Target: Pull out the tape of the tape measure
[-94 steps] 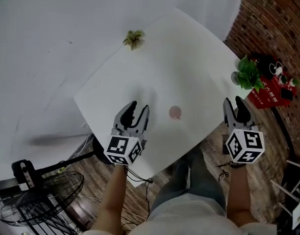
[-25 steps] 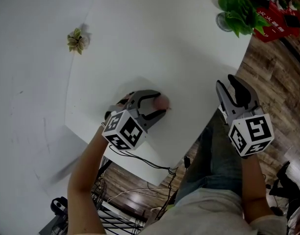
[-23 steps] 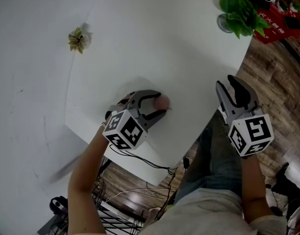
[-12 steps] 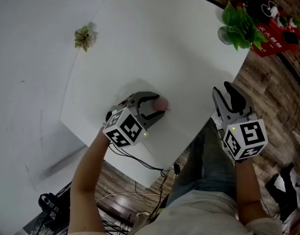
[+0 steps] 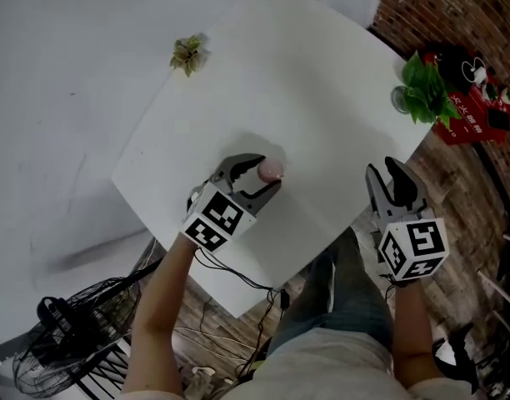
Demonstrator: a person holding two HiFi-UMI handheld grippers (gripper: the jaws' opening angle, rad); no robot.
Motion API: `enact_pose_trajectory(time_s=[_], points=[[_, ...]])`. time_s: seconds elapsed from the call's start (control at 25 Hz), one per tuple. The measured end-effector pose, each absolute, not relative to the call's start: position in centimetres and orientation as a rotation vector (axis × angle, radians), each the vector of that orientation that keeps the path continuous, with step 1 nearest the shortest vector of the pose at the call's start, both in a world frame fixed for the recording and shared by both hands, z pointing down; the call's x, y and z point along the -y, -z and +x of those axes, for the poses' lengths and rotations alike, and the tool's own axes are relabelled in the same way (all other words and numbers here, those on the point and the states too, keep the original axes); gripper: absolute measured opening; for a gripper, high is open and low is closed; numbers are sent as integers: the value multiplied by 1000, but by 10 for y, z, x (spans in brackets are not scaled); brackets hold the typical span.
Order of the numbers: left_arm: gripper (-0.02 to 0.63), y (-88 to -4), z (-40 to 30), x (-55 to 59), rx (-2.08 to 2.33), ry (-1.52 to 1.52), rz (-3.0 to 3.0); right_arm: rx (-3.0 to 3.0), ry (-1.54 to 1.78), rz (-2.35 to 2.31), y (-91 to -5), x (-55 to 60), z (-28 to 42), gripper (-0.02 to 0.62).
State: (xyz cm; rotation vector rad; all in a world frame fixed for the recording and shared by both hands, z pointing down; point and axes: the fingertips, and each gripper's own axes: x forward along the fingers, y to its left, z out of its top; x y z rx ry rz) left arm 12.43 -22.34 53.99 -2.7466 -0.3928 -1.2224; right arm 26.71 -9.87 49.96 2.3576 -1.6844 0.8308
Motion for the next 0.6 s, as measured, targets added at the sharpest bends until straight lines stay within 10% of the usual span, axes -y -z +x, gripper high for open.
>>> enact_pose_trajectory(time_s=[0.6], points=[[213, -447, 48, 254, -386, 1034, -2993, 2037, -633, 2018, -427, 169, 200, 147]])
